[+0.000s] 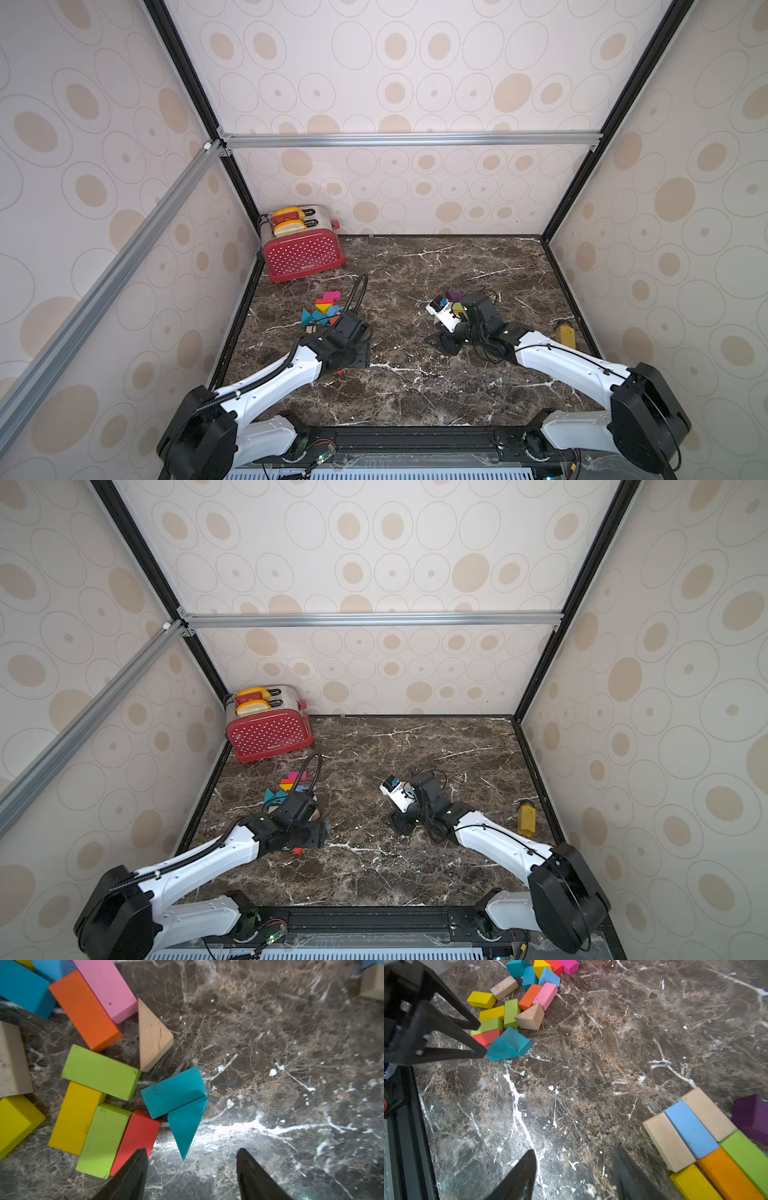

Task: Assemble a piece of candy with building blocks
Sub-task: Move to the center of the board.

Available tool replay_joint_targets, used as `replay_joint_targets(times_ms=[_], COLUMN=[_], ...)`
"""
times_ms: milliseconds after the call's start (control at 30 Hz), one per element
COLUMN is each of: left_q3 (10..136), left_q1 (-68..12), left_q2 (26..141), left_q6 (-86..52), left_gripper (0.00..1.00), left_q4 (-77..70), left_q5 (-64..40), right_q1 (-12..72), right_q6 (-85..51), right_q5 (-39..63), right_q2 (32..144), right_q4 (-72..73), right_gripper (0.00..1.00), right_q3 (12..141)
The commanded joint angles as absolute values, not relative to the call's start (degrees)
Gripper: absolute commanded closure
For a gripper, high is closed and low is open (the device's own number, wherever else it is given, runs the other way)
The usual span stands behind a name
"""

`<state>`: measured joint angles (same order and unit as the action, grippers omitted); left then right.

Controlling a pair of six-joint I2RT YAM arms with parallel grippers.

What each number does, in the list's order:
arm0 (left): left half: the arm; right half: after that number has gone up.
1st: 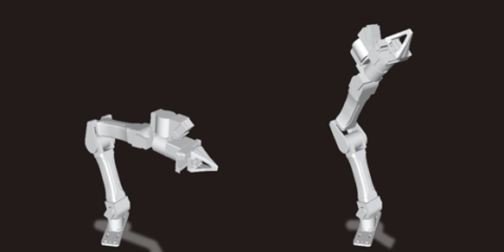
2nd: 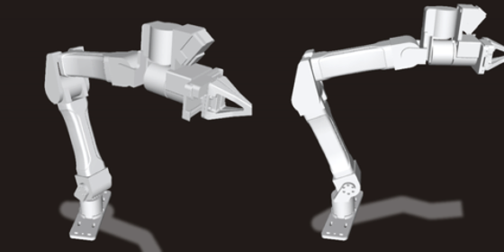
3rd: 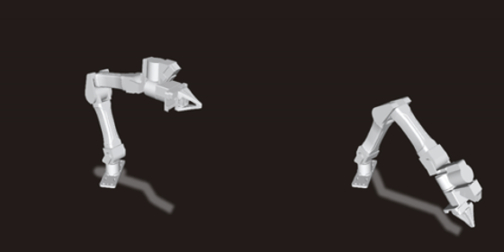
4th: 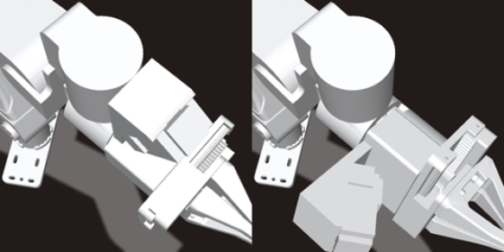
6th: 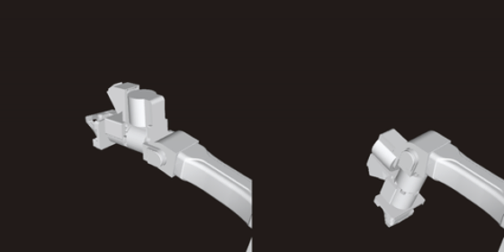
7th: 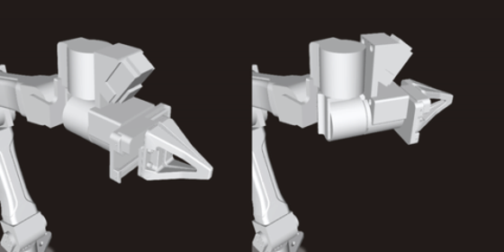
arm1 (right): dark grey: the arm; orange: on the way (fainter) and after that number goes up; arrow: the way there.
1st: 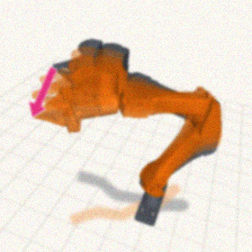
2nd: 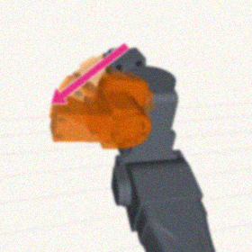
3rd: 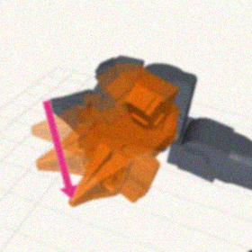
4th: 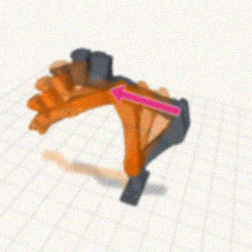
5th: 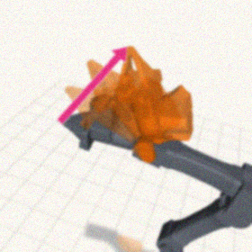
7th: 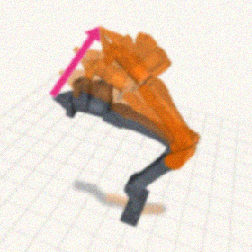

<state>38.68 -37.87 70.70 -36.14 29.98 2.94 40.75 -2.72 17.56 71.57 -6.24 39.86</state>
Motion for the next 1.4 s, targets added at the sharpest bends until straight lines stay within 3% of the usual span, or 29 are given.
replay_joint_targets(times_ms=[0, 767, 1367], left_q3=[41.3, 45.7, 43.9], left_q1=[-38.2, -38.2, -38.2], left_q2=[74.2, 83.3, 82.3], left_q6=[-35.2, -29.2, -30.6], left_gripper=[0.34, 0.41, 0.51], left_q4=[28.8, 29.6, 28.8], left_q5=[5.2, 4.3, 2.3], right_q1=[40.9, 40.9, 40.9], right_q6=[-3.3, -2.7, -2.3], right_q5=[15.6, 14.6, 14.7], right_q2=[68.3, 68.3, 69.2], right_q4=[-6.8, -5.5, -5.5], right_gripper=[0.37, 0.37, 0.37], right_q3=[36.5, 33.5, 33.2])
